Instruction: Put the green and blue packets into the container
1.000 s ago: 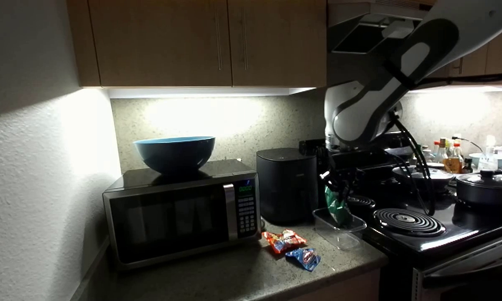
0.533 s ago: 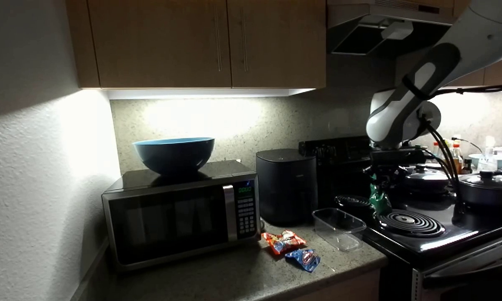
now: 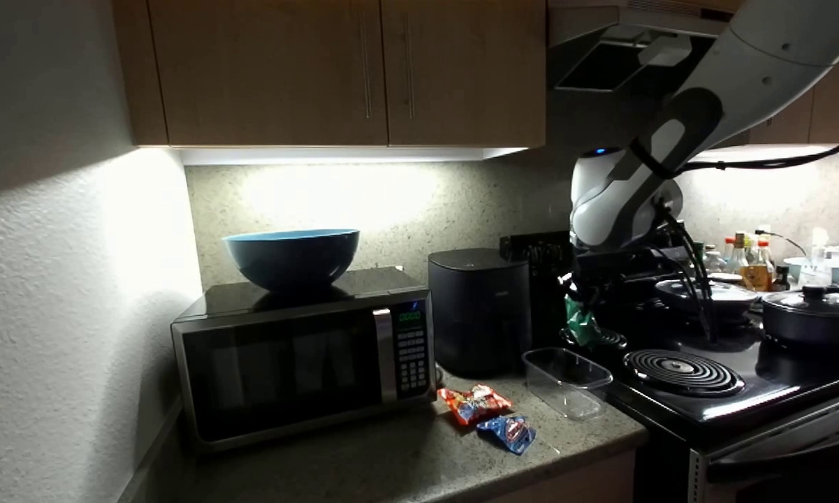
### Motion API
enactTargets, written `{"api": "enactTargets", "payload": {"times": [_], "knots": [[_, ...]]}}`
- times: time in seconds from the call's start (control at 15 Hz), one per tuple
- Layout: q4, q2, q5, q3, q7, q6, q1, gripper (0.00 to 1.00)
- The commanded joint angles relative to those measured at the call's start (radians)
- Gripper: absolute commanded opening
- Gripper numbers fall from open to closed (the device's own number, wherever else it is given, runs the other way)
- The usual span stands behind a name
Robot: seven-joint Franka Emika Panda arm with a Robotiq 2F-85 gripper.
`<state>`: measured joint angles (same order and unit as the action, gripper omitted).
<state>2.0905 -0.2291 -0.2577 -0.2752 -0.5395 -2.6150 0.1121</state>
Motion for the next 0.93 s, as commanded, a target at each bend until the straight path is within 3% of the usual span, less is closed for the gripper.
{"api": "enactTargets", "payload": {"times": [0.0,0.2,0.53,0.6,0.67,0.87], "knots": [[-0.028,-0.014,0.006,0.023,0.044,0.065,-0.037,0.09],[-0.043,-0.041,0.085,0.077,0.160,0.200,-0.028,0.09],[-0.138,-0.143,0.165,0.102,0.277,0.350,-0.002,0.09],[-0.161,-0.163,0.166,0.098,0.278,0.368,-0.001,0.40],[-0.179,-0.179,0.171,0.097,0.286,0.384,0.001,0.41],[-0.231,-0.218,0.159,0.091,0.280,0.415,0.002,0.58]]}}
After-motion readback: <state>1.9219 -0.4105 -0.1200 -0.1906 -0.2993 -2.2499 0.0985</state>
